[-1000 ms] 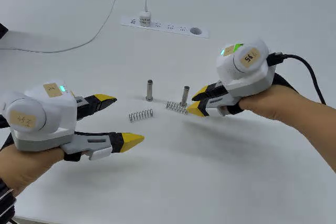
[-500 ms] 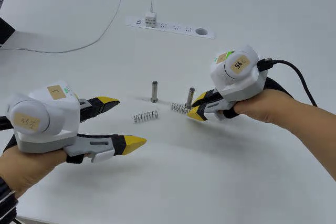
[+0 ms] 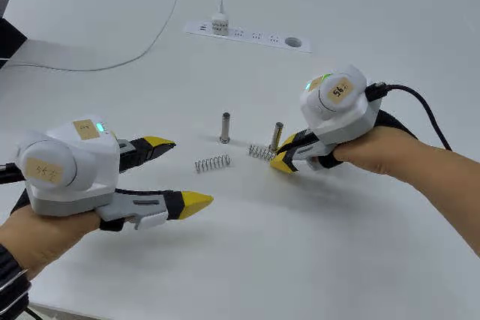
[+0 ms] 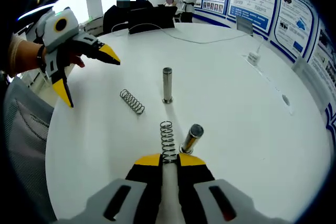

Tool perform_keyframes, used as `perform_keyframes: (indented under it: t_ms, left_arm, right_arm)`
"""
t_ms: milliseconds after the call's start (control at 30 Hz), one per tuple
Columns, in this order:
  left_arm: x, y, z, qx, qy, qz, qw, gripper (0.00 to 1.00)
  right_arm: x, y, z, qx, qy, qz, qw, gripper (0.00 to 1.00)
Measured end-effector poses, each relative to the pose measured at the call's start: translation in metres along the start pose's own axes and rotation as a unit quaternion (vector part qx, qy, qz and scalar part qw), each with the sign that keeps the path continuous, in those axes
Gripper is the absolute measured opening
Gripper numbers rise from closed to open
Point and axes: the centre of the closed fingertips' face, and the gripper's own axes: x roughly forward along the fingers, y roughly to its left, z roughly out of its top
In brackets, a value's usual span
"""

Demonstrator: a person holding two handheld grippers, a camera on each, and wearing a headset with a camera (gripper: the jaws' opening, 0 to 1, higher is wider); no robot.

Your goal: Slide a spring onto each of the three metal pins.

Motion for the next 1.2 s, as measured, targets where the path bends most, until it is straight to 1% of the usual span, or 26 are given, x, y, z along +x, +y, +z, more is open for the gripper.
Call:
perform_keyframes:
  t_ms: [233,467,667,900,1033,1200]
  left_arm:
    - [0.0,-0.002,-0.001,0.0,0.0,-0.002,1.0,0.63]
    - [0.003,-0.007,0.0,0.001,0.0,-0.009,1.0,0.6]
    - [0.007,-0.011,0.004,0.008,-0.002,-0.018,0.9998,0.57]
    - [0.012,-0.019,0.01,0.021,-0.004,-0.034,0.9992,0.52]
    - [0.017,-0.024,0.013,0.029,-0.002,-0.043,0.9987,0.5]
    - [0.023,-0.031,0.016,0.04,-0.001,-0.053,0.9978,0.47]
  right_arm:
    - [-0.003,0.003,-0.003,0.002,0.005,0.004,1.0,0.11]
    - [-0.013,0.012,0.0,-0.013,0.008,0.009,0.9998,0.11]
    - [-0.025,0.025,0.005,-0.055,0.016,0.019,0.9982,0.11]
    - [-0.036,0.032,0.01,-0.08,0.018,0.029,0.9962,0.11]
    - [-0.042,0.04,0.012,-0.096,0.022,0.036,0.9945,0.11]
    - [-0.046,0.047,0.016,-0.112,0.021,0.043,0.9925,0.11]
